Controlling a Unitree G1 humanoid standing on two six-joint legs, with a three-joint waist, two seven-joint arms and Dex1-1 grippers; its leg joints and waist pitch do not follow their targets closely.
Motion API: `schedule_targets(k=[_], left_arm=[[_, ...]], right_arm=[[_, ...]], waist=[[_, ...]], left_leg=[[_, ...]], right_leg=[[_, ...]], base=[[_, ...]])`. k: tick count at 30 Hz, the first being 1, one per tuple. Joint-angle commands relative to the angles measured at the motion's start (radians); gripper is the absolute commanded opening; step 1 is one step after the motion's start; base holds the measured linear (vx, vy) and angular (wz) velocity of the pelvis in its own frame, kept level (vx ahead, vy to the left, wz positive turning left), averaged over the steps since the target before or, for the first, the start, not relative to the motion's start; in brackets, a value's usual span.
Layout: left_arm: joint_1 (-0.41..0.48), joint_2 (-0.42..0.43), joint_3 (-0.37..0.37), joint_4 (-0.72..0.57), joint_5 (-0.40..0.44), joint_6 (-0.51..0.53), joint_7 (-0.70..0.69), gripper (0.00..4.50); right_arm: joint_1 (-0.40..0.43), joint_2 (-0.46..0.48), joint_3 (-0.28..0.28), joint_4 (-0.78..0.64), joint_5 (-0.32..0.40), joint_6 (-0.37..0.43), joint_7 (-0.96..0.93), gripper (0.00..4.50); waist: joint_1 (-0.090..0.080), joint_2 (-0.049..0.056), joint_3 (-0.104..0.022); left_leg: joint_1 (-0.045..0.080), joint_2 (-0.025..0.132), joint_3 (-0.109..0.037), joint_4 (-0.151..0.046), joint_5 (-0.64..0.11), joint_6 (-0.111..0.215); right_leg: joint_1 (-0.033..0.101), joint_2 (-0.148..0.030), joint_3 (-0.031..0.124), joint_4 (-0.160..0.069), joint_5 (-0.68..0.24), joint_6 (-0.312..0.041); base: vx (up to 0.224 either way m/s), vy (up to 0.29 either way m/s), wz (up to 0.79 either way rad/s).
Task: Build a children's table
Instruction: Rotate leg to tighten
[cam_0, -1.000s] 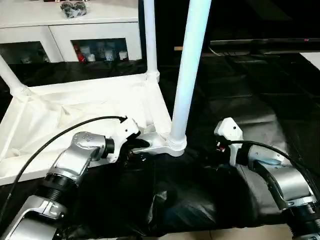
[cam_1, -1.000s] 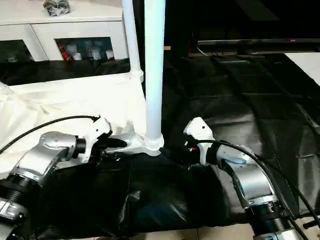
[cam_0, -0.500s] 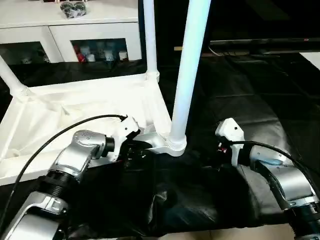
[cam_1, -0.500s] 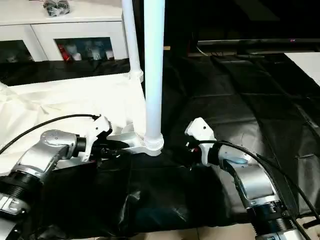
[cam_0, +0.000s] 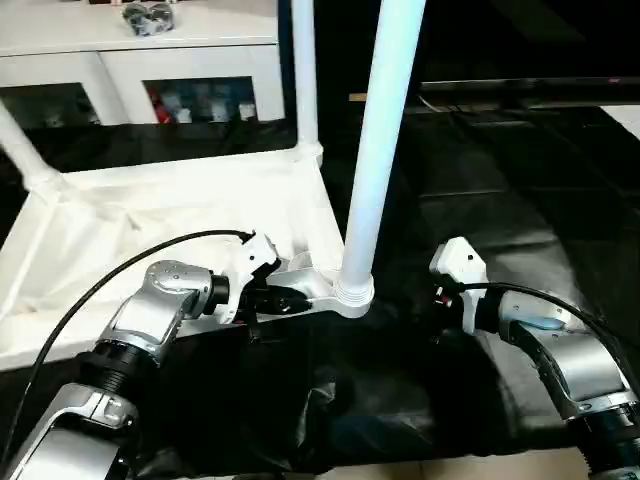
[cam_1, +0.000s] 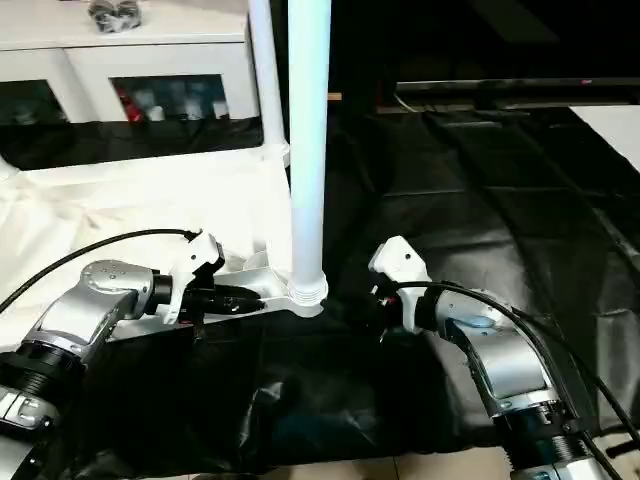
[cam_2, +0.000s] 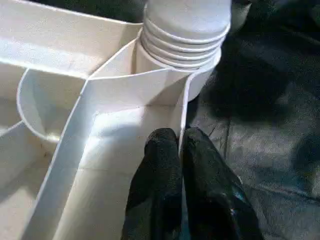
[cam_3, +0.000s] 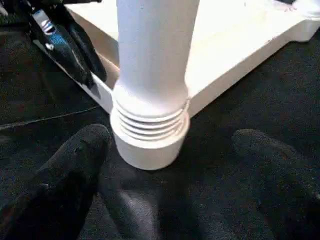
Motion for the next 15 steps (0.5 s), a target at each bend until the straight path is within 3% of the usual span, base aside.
schedule_targets(k=[1, 2, 8, 11, 13, 15], left_arm=[[0.035, -0.001, -0.018, -0.065, 0.01, 0.035, 0.028, 0.02], [0.043, -0.003, -0.022, -0.082, 0.014, 0.04, 0.036, 0.02], [0.057, -0.051, -0.001, -0.14, 0.025, 0.074, 0.141, 0.02], [0.06, -0.059, 0.001, -0.144, 0.03, 0.069, 0.164, 0.29], [0.063, -0.052, 0.001, -0.14, 0.038, 0.054, 0.172, 0.61], [0.061, -0.044, 0.005, -0.13, 0.042, 0.04, 0.176, 0.65]], right_arm=[[-0.006, 0.006, 0.011, 0.002, 0.015, 0.016, 0.02, 4.5], [-0.009, 0.006, 0.014, 0.004, 0.015, 0.015, 0.023, 4.5], [-0.029, 0.013, 0.018, 0.029, 0.001, 0.003, 0.021, 4.5], [-0.04, 0.019, 0.015, 0.049, -0.009, -0.009, 0.004, 4.5], [-0.044, 0.02, 0.016, 0.052, -0.007, -0.007, 0.004, 4.5], [-0.047, 0.021, 0.016, 0.053, -0.006, -0.006, 0.007, 4.5]], waist=[[0.006, -0.01, -0.085], [0.005, -0.015, -0.084], [0.009, -0.017, -0.078], [0.008, -0.019, -0.08], [0.007, -0.022, -0.083], [0.007, -0.024, -0.083]], left_leg=[[0.022, 0.081, -0.042, -0.061, -0.087, 0.09], [0.022, 0.082, -0.042, -0.062, -0.09, 0.093], [0.027, 0.081, -0.04, -0.064, -0.122, 0.072], [0.026, 0.079, -0.041, -0.064, -0.121, 0.064], [0.024, 0.078, -0.041, -0.063, -0.104, 0.07], [0.023, 0.077, -0.04, -0.06, -0.098, 0.079]], right_leg=[[0.043, -0.102, 0.052, -0.06, 0.047, -0.295], [0.043, -0.102, 0.052, -0.061, 0.044, -0.295], [0.036, -0.098, 0.053, -0.072, -0.069, -0.273], [0.037, -0.098, 0.052, -0.072, -0.071, -0.266], [0.039, -0.098, 0.052, -0.068, -0.037, -0.262], [0.039, -0.099, 0.053, -0.068, -0.024, -0.263]], base=[[0.0, 0.0, 0.0], [0.0, 0.0, 0.0], [0.0, 0.0, 0.0], [0.0, 0.0, 0.0], [0.0, 0.0, 0.0], [0.0, 0.0, 0.0]])
